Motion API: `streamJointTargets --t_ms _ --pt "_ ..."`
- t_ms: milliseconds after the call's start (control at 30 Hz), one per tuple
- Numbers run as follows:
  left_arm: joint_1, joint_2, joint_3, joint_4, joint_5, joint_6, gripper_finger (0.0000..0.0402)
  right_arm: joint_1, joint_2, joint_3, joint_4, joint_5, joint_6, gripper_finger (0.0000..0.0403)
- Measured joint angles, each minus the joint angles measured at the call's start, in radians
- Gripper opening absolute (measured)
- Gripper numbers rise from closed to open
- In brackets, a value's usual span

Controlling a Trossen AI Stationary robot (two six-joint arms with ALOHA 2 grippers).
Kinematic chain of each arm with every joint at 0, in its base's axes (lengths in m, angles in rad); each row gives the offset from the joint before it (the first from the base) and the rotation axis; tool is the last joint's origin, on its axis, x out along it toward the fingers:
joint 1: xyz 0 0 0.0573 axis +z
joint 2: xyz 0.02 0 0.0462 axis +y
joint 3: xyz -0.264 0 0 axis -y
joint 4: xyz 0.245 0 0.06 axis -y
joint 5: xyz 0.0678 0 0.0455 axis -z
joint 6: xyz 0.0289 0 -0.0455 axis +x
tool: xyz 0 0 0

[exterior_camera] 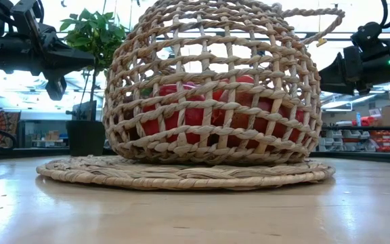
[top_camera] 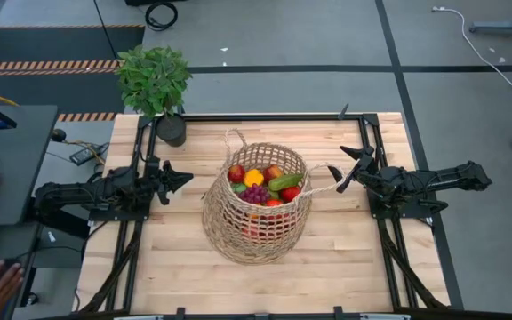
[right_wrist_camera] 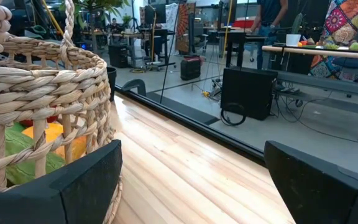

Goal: Build produce basket
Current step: Return to Home Position

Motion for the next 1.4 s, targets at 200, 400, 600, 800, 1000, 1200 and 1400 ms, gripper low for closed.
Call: streamJointTargets --t_ms 200,400,600,800,1000,1200,1400 --pt "0.0 0.0 0.0 0.0 0.0 0.0 0.002 0.0 0.0 0.0 0.0 0.0 0.0 0.0396" --pt "0.0 0.0 0.0 0.0 0.0 0.0 0.002 0.0 0.0 0.0 0.0 0.0 0.0 0.0396" --pt "0.0 0.0 0.0 0.0 0.0 0.0 0.0029 0.0 0.0 0.0 0.0 0.0 0.0 0.0396" --pt "0.0 0.0 0.0 0.0 0.0 0.0 0.0023 0.0 0.0 0.0 0.0 0.0 0.0 0.0396" --pt "0.0 0.0 0.0 0.0 0.0 0.0 0.0025 0.0 0.0 0.0 0.0 0.0 0.0 0.0396" --pt "0.0 0.0 0.0 0.0 0.0 0.0 0.0031 0.0 0.0 0.0 0.0 0.0 0.0 0.0396" --pt "0.0 0.0 0.0 0.0 0.0 0.0 0.0024 0.0 0.0 0.0 0.0 0.0 0.0 0.0396"
